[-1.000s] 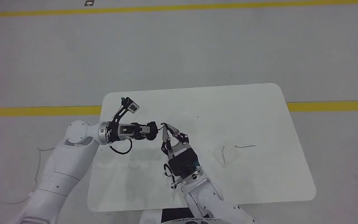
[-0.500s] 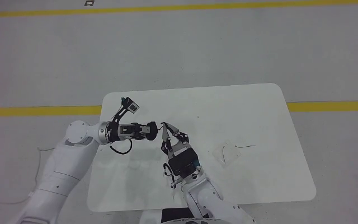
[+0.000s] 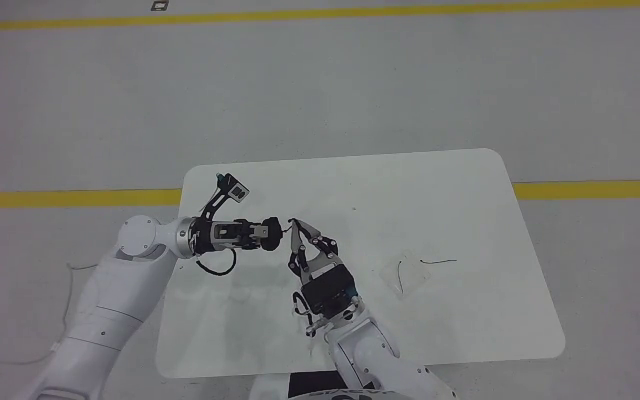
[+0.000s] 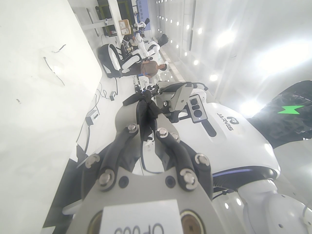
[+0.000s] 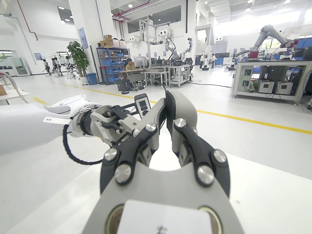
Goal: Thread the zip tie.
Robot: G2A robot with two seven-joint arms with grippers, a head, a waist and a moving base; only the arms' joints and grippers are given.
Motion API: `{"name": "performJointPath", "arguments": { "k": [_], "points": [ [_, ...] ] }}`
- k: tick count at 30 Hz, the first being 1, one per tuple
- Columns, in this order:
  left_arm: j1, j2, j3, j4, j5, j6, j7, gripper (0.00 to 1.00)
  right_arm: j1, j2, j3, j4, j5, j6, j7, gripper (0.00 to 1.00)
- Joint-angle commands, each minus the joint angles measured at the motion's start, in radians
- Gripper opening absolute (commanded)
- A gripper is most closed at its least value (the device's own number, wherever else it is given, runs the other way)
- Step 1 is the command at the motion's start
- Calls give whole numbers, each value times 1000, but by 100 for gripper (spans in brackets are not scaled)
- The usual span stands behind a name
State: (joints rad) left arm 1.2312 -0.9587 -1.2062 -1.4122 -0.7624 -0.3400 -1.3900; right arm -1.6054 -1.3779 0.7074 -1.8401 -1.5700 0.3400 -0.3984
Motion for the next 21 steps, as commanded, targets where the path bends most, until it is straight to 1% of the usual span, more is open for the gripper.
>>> {"name": "performJointPath", "arguments": {
  "k": [1,21],
  "points": [
    [0,0,0,0,0,0,0,0,0,0,0,0,0,0,-1,0],
    [0,0,0,0,0,0,0,0,4,-1,-5,8,0,0,10,0]
  ]
}}
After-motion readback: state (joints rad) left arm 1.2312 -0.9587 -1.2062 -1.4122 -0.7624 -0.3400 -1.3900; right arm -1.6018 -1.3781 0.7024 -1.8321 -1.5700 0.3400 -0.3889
